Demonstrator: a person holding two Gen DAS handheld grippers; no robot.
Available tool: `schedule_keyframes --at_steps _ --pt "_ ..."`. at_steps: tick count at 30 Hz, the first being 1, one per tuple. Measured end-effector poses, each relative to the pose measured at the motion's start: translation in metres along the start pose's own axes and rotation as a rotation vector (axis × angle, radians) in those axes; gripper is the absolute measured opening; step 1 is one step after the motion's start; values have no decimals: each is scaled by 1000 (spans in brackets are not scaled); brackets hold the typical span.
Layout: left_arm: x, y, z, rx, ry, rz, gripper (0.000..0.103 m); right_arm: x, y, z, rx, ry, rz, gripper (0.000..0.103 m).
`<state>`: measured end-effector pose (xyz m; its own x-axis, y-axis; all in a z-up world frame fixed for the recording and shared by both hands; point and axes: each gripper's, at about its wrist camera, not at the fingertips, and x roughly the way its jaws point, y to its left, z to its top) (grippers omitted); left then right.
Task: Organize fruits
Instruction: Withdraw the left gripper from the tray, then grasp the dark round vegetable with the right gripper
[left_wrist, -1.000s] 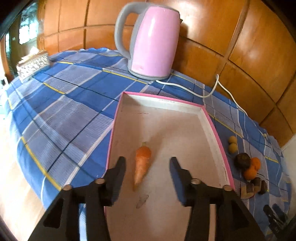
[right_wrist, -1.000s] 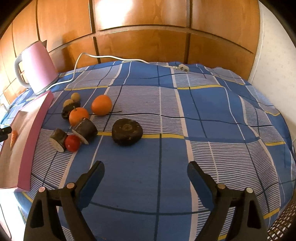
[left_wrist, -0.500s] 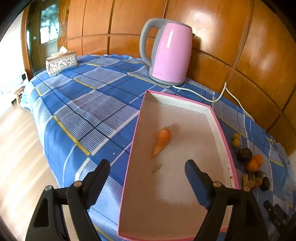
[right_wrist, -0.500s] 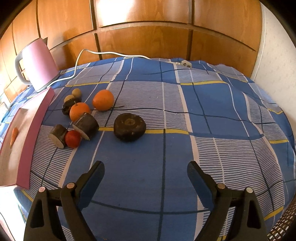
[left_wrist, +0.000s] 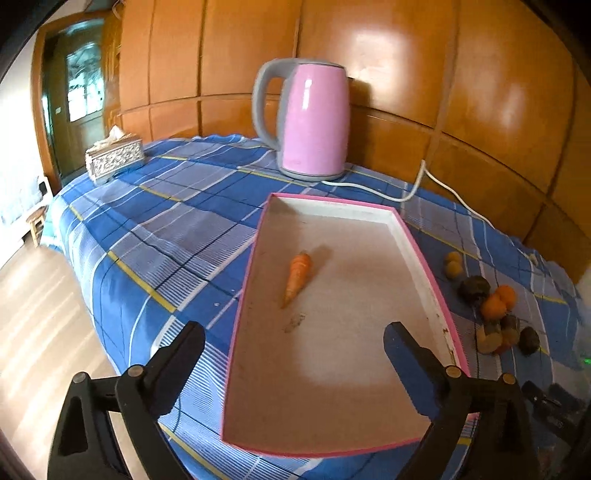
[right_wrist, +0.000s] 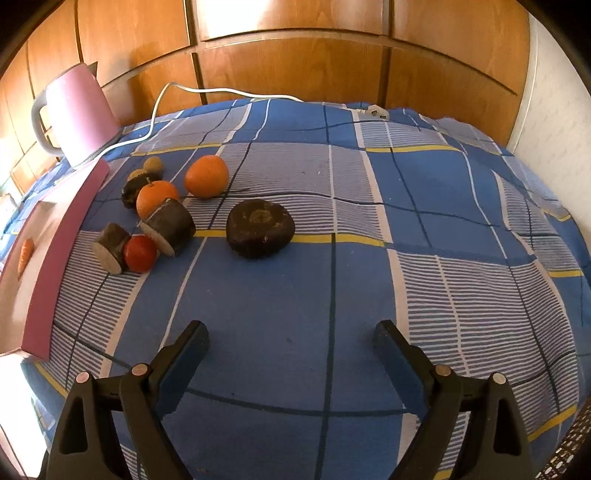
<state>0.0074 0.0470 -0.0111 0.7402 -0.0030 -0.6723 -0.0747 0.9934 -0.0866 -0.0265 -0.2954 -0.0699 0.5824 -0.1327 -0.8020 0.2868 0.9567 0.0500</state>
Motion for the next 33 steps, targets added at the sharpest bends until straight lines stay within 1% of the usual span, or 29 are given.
schedule_keyframes --at_steps 1,5,7,9,12,17,18,19,21,22,24,27,30,33 --pt "0 -2 -1 5 2 -7 101 0 1 -1 -1 -5 1 97" --pt "0 -11 -8 30 16 -26 101 0 3 -7 -4 -57 5 103" --pt "0 -16 -11 43 25 -41 101 -2 6 -14 -15 -105 -6 103" --pt "0 -19 -14 51 28 -53 101 -3 5 -16 -5 -123 -6 103" --pt "-1 -23 -16 57 32 -71 101 -4 5 -16 -8 -128 -9 103" --pt "0 -22 -18 47 33 -89 101 -5 4 -13 -16 -99 -2 102" --pt "0 -22 -18 41 36 -95 102 -5 4 -12 -18 -88 -3 100" --pt "1 -21 -18 36 39 -100 103 -6 4 -10 -15 -74 -9 92" --pt "4 -20 -19 29 51 -104 103 -8 1 -6 6 -72 -3 80" --pt "5 -20 -19 27 58 -105 103 -9 -1 -2 20 -70 16 78" --pt "7 -19 -19 21 64 -104 103 -8 -1 4 19 -64 22 78" --pt "7 -19 -19 20 61 -100 103 -4 4 16 -9 -69 21 74" --pt "5 -18 -19 18 50 -103 103 4 13 30 -45 -67 21 73" --pt "6 -18 -19 13 45 -105 103 17 21 42 -74 -51 19 69"
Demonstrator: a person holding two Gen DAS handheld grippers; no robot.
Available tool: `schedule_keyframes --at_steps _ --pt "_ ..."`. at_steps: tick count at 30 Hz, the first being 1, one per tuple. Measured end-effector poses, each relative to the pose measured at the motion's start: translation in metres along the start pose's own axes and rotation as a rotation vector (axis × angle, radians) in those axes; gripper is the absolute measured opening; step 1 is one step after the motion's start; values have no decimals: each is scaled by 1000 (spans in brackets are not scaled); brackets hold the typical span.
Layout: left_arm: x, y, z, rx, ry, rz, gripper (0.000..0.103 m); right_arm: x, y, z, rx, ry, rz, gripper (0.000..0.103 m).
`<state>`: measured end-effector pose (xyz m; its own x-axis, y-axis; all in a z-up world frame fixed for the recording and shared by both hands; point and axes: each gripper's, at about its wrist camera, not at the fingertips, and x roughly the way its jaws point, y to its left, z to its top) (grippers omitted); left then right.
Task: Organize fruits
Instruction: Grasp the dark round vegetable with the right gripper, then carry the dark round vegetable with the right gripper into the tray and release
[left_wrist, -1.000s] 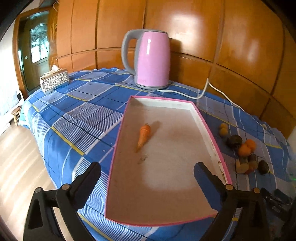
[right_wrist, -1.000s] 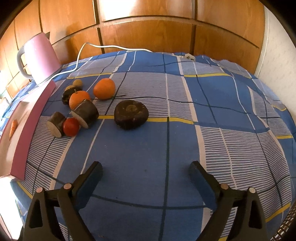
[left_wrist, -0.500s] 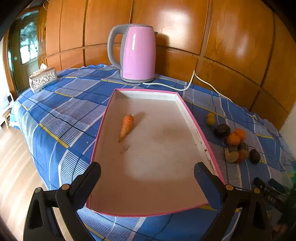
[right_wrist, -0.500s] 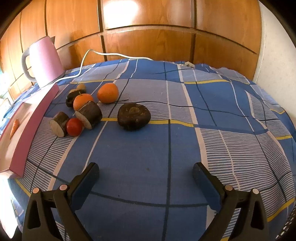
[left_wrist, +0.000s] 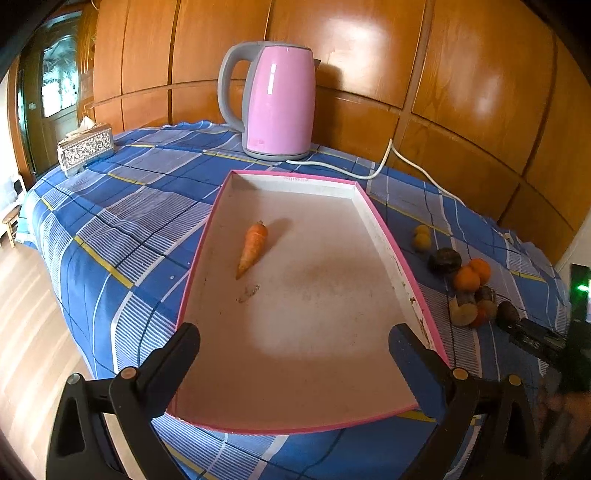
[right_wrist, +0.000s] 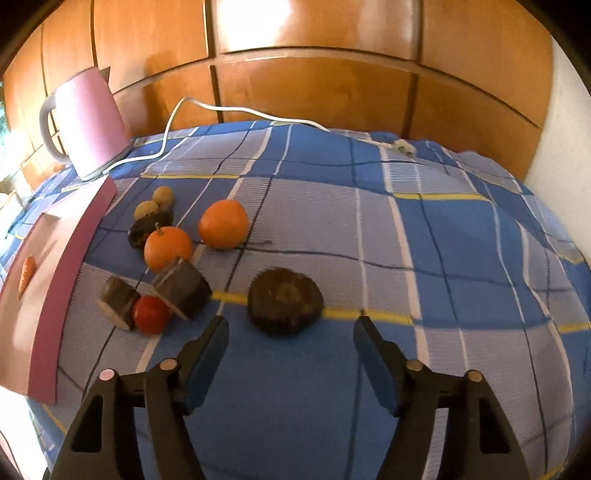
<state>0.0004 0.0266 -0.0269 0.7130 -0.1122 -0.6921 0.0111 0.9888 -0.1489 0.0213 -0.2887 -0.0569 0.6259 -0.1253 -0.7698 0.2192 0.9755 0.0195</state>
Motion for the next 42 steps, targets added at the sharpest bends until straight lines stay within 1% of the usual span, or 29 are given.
schedule_keyframes --at_steps 3,4,5,6,9,11,15,19,24,26,29,33,35,39,41,42 --pt "-2 1 1 -5 -17 -3 103 15 1 7 -10 31 -13 63" --pt "-2 1 1 -6 -20 -4 103 19 1 8 -7 34 -2 59" --pt "-1 1 1 -9 -20 -6 103 19 1 9 -10 25 -1 52" --pt "-1 2 2 -11 -17 -7 103 19 1 10 -16 22 3 47" --pt "1 3 2 -10 -6 -4 103 17 -2 10 -14 19 16 47" --pt "2 5 2 -20 -3 2 103 12 -9 7 -2 8 5 47" --pt "2 9 1 -33 0 37 103 2 -43 -4 128 11 -4 47" --pt "3 14 0 -58 10 62 103 -8 -62 -17 198 -5 -64 47" --pt "7 15 -2 -55 36 78 103 -23 -72 -27 273 -54 -168 47" --pt "7 14 -2 -52 36 80 103 -25 -72 -30 284 -58 -173 47" --pt "6 13 -2 -45 31 83 103 -27 -66 -31 271 -58 -140 47" --pt "9 14 -3 -41 48 92 103 -33 -46 -27 190 -84 -99 47" --pt "10 18 -2 -56 55 105 103 -35 -37 -24 155 -92 -81 47" --pt "8 28 -1 -95 37 144 103 -38 -27 -23 137 -88 -34 47" --pt "7 30 0 -103 29 152 103 -41 -17 -21 110 -89 9 47" --pt "7 31 0 -104 30 154 103 -42 -9 -18 85 -85 47 47"
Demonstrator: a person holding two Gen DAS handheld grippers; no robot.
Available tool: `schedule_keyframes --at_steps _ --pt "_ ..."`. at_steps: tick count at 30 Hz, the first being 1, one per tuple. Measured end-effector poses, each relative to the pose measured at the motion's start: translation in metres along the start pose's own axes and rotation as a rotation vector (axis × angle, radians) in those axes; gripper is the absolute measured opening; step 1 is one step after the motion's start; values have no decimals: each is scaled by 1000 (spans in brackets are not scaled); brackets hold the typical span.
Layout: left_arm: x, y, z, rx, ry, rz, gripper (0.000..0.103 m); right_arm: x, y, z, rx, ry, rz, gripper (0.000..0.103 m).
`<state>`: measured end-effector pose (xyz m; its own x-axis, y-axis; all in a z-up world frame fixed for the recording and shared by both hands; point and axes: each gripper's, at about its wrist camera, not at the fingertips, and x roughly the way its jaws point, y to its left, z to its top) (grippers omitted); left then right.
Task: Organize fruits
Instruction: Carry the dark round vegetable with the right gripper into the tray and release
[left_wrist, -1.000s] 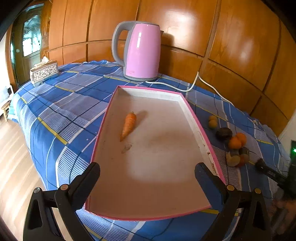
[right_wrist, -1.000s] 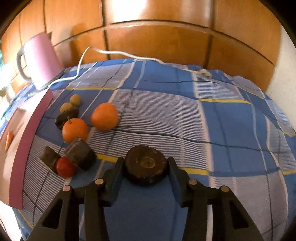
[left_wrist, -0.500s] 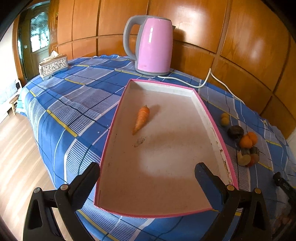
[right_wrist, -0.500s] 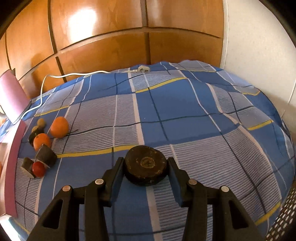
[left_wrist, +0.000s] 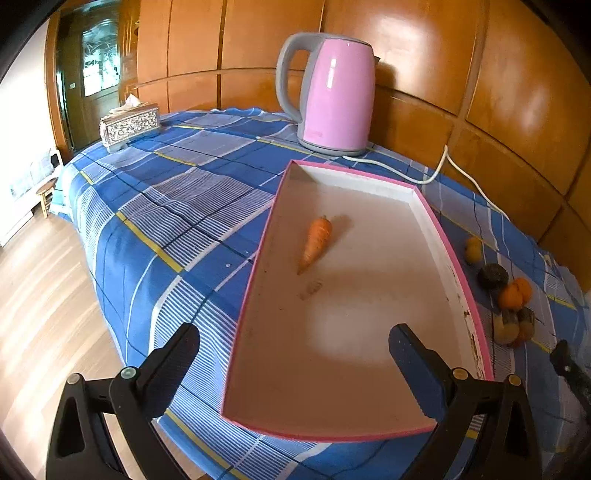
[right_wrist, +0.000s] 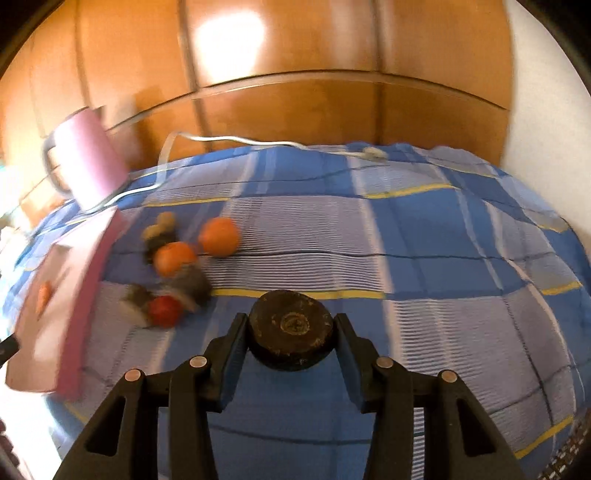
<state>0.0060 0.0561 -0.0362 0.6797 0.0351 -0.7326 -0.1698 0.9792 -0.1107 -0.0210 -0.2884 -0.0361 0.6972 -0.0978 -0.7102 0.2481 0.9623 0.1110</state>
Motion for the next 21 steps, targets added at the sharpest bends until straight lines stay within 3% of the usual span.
schedule_keyframes --at_steps 10,14,21 --pt "5 7 2 -20 17 9 103 -9 125 13 -324 41 329 47" --pt "8 10 3 -29 31 8 103 3 165 18 -375 77 394 47" --pt "13 14 4 -38 42 9 103 34 215 25 -438 116 401 47"
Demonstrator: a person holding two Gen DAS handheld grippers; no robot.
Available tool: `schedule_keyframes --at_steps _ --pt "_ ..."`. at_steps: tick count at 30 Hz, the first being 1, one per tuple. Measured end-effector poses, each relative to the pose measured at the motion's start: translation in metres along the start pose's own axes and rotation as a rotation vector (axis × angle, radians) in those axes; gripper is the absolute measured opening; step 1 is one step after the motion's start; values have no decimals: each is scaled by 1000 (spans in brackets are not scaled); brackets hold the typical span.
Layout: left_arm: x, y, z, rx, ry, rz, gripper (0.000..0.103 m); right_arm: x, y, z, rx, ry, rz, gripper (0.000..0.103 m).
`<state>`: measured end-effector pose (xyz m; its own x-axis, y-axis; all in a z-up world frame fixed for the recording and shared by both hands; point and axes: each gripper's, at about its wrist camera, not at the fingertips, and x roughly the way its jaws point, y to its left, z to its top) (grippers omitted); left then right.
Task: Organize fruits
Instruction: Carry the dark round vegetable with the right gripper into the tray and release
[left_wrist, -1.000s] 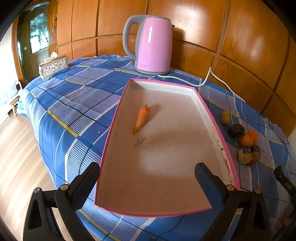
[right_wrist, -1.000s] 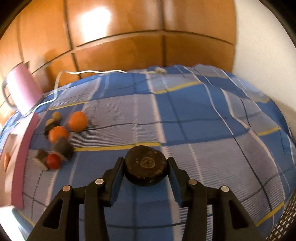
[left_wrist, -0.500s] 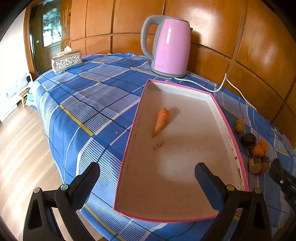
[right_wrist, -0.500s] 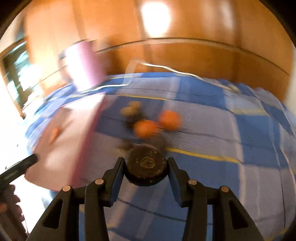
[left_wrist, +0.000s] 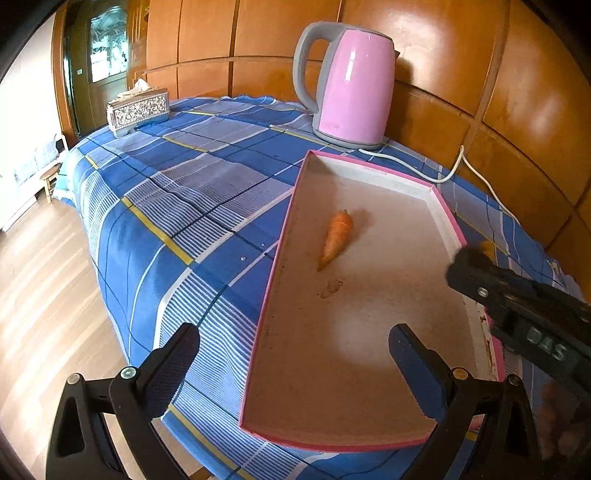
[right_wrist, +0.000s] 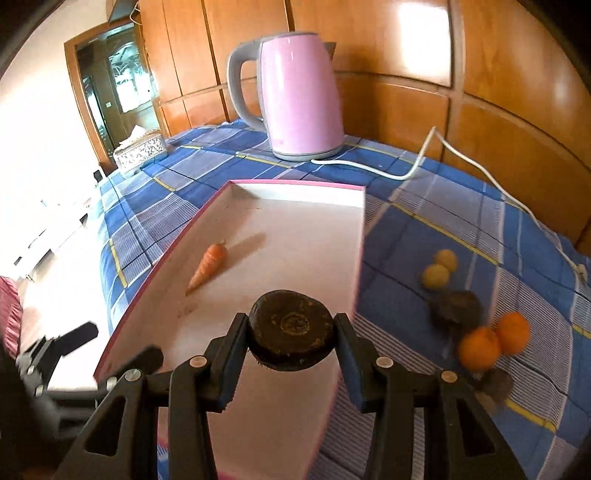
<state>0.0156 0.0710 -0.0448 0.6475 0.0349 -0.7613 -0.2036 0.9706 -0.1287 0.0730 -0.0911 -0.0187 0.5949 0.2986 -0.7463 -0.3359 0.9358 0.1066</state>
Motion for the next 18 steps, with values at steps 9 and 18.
schedule_keyframes --at_steps 9,18 --pt "1 0 0 4 0 1 103 17 9 4 10 13 8 47" --pt "-2 -2 -1 14 -5 -18 103 -8 -6 -4 52 -54 -83 56"
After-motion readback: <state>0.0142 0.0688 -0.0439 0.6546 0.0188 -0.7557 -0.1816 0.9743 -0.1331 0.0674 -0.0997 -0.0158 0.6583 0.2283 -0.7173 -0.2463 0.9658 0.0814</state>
